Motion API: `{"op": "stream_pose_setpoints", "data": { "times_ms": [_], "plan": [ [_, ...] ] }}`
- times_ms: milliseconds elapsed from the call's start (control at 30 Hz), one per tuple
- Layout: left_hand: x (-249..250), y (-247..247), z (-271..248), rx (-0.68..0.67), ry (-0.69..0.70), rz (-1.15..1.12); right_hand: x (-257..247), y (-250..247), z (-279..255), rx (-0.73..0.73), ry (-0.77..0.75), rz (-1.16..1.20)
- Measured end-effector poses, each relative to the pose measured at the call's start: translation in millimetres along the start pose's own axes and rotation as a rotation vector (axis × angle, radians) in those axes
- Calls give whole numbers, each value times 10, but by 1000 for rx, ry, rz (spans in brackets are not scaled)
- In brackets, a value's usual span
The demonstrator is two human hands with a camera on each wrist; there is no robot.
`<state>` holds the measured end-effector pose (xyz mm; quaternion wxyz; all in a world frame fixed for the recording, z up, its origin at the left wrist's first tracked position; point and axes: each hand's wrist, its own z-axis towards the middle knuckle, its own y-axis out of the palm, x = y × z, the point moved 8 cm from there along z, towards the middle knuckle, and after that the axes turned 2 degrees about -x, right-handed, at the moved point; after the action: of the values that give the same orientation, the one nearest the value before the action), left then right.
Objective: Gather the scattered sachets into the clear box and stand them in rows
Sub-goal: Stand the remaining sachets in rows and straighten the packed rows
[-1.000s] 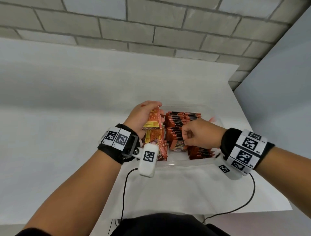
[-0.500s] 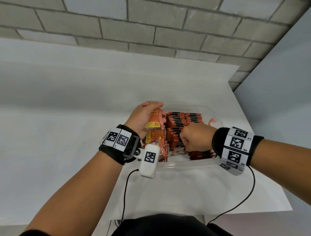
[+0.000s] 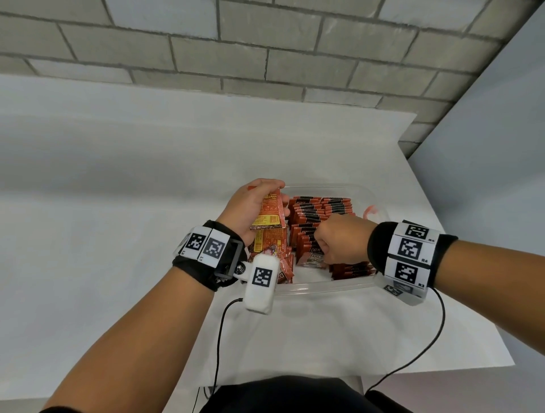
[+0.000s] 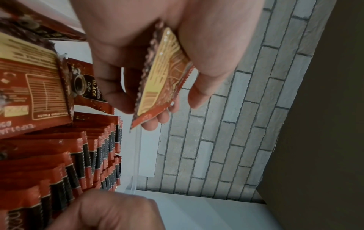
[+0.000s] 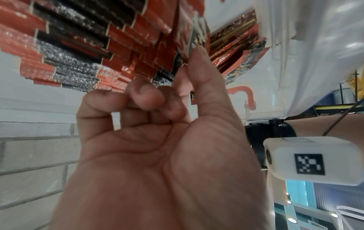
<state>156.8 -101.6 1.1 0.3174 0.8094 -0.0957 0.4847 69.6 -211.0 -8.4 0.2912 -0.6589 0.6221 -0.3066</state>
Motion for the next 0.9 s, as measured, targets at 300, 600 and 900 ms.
{"op": "stream_pose_setpoints", "data": {
  "times_ms": [300, 600, 900],
  "plan": [
    [-21, -10, 8, 11, -19, -26, 36, -70, -36, 64, -3, 73],
    [-85, -64, 13, 44, -46, 29, 98, -142, -112, 131, -23, 204],
    [-84, 52, -44, -51, -1, 95, 364, -408, -322, 359, -15, 655]
  ]
}}
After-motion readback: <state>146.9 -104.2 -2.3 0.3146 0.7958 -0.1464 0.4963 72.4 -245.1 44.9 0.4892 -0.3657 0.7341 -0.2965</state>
